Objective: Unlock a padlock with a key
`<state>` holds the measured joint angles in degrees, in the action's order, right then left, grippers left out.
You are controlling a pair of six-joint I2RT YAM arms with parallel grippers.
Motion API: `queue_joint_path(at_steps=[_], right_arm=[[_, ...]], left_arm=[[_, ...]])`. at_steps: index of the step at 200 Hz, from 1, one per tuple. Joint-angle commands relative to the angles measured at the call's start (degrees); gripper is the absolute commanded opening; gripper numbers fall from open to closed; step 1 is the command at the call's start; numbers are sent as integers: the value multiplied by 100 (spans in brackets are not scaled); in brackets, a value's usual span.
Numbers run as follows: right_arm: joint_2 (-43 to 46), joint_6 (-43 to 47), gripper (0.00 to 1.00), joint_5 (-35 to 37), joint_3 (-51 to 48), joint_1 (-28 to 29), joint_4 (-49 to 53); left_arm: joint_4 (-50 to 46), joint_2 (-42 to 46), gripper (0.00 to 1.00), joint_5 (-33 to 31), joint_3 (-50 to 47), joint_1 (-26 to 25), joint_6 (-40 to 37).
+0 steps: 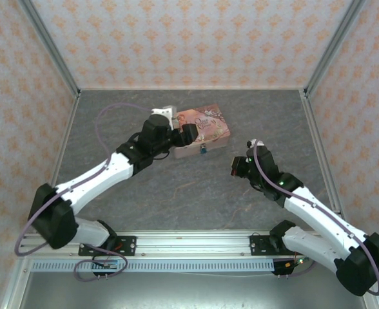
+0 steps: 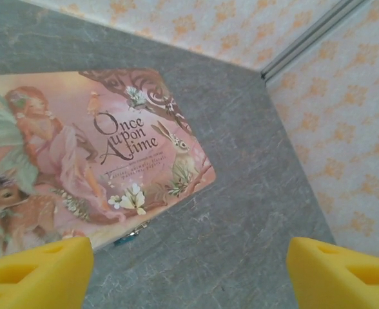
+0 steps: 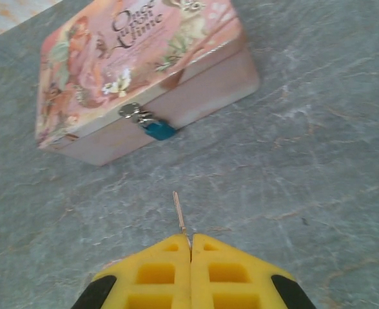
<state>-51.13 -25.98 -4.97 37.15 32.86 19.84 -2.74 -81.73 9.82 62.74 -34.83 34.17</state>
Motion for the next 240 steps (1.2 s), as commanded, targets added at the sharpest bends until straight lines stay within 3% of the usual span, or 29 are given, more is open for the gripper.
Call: queue_joint_path(at_steps=[1, 56, 139, 188, 240], right_arm=[[262, -182, 0, 549, -181, 28, 435], [720, -355, 0, 757, -363, 35, 879], [895, -364, 0, 832, -306, 28, 1163], [875, -282, 0, 906, -243, 27, 1163], [839, -156, 0, 1020, -161, 33, 1268]], left_arm=[[-292, -709, 79, 414, 664, 31, -477], [-538, -2600, 79, 1246, 2495, -24, -563], [-1192, -4367, 77, 1590, 4488, -125, -666], [-1831, -4957, 75, 1958, 5313, -155, -832], [-2004, -4892, 73, 2034, 5079, -202, -959]])
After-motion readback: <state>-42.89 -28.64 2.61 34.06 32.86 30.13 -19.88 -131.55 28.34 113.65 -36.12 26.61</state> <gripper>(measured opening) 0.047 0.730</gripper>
